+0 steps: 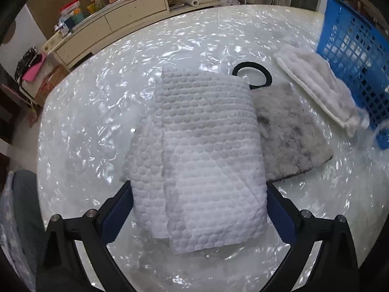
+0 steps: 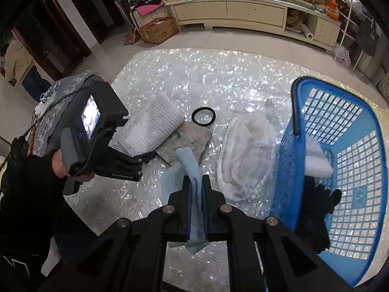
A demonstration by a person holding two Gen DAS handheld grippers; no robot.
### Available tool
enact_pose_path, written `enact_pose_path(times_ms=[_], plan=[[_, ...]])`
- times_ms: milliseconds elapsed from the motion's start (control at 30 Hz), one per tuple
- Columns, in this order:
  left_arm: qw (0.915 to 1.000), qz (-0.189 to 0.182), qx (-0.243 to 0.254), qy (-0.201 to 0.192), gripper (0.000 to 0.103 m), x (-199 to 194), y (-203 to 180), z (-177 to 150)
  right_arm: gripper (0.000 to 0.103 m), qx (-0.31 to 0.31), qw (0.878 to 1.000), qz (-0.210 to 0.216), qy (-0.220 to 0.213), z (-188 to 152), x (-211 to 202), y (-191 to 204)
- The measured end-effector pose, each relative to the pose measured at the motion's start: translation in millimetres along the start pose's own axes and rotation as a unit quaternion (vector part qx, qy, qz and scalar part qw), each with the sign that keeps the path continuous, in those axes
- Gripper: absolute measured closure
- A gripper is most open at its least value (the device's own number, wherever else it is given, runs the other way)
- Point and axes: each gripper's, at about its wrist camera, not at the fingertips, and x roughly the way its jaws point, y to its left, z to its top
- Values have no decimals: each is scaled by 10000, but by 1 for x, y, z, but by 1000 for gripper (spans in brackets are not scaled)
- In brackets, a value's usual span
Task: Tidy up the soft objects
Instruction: 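Carry the blue cloth into the basket with the right gripper while the left grasps the white waffle towel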
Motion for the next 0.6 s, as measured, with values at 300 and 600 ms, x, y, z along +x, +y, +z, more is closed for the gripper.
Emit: enact_pose_path(times_ms=[300,600], plan=[[9994,-347,49,32,11,5,5,1,96,58,9993,-127,-350,16,-52,-19],[9993,-354,80,28,54,-8,-1,3,96,417,9966,-372,-607,22,-74,-72]])
